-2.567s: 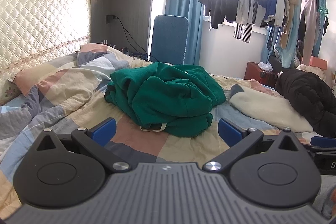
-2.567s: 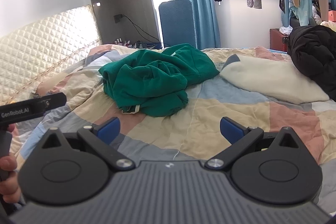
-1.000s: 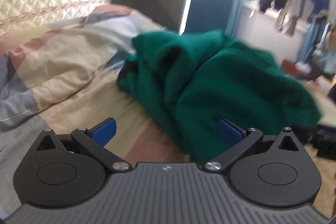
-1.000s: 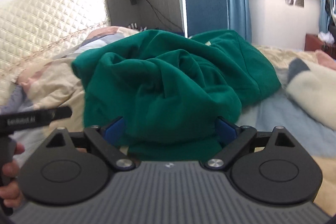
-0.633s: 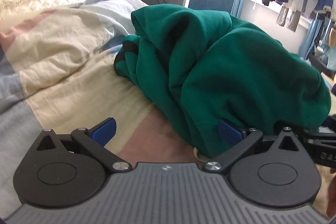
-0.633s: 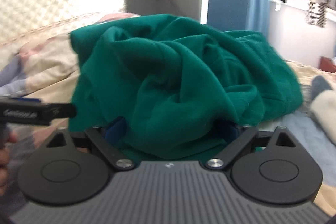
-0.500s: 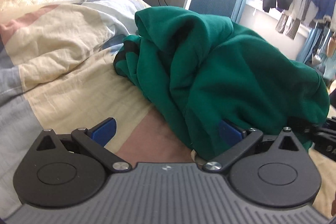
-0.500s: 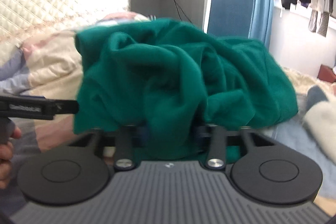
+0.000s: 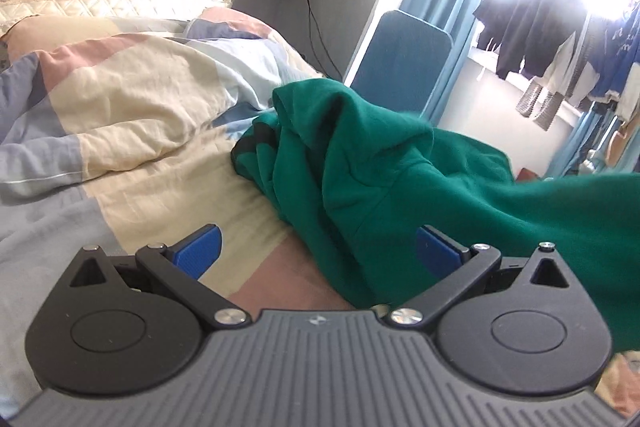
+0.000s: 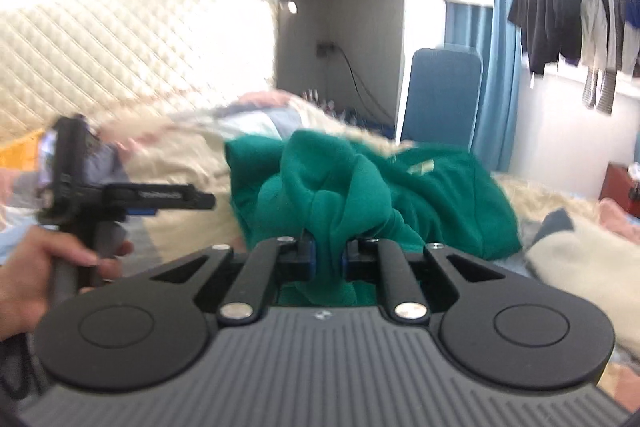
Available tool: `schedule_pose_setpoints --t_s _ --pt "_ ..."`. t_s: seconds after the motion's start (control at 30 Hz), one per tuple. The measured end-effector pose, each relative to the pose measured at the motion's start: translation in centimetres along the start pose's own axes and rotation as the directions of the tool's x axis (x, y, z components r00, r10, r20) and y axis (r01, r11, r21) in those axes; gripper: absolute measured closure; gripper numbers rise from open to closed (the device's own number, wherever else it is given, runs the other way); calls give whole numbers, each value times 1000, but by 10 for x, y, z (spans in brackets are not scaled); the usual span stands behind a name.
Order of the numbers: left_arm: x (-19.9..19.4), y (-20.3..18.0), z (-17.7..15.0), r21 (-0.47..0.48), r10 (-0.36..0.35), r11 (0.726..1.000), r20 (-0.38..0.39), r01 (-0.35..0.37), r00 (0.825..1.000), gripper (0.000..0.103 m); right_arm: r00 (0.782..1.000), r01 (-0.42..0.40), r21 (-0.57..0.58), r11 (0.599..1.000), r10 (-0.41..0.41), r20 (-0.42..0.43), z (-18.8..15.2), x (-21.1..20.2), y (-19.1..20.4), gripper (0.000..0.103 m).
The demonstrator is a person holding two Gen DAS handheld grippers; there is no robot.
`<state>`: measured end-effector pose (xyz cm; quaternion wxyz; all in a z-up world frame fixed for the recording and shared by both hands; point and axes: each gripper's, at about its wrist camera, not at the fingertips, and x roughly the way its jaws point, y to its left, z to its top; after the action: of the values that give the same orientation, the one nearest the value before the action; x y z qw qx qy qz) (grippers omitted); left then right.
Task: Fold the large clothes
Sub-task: 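Reach both grippers into the green hoodie and close on its fabric, then lift the green hoodie with both grippers and shake it out in the air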
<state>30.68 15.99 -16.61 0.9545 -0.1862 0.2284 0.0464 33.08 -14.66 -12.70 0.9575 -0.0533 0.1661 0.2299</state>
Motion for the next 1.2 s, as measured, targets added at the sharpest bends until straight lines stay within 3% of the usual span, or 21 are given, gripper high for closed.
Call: schedule_pose_setpoints --t_s 0.23,0.37,0.43,0.53,0.57,0.6,0.63,0.7,0.83,0.93,1.07,1.2 --pt "-56 -10 -8 3 -48 999 15 48 999 0 999 -32 17 999 31 32 -12 -93 11 90" --pt "-72 -3 -11 -95 -114 989 9 114 993 0 990 -74 80 994 83 -118 -41 -102 15 90" --pt "-71 -1 -12 -138 -134 982 -16 131 991 0 972 -78 71 994 92 -216 -52 -90 19 88" --pt "-68 -2 -17 -153 -137 980 -44 129 990 0 950 -110 137 984 145 -275 -55 -74 14 84" --pt "-65 -3 -18 -149 -132 981 -54 123 990 0 946 -126 169 978 169 -277 -55 -74 13 80" --pt "-62 -3 -21 -147 -126 983 -68 115 990 0 943 -135 199 971 188 -276 -54 -72 9 68" --pt "-58 -2 -23 -147 -115 984 -81 102 990 0 940 -145 226 963 206 -271 -53 -76 7 45" --pt "-51 1 -24 -155 -94 985 -98 78 991 0 945 -148 283 948 220 -243 -53 -79 0 20" --pt "-39 4 -21 -154 -78 986 -102 62 992 0 956 -139 395 908 227 -186 -48 -85 -25 20" --pt "-25 1 -17 -131 -58 990 -106 44 993 0 961 -83 428 900 186 -205 -40 -70 -38 20" --pt "4 -1 -14 -141 -67 989 -134 48 989 0 957 -14 440 898 139 -253 -30 -24 -57 20" --pt "33 1 -18 -186 -108 980 -172 75 979 0 945 62 542 838 125 -301 -40 39 -85 20"
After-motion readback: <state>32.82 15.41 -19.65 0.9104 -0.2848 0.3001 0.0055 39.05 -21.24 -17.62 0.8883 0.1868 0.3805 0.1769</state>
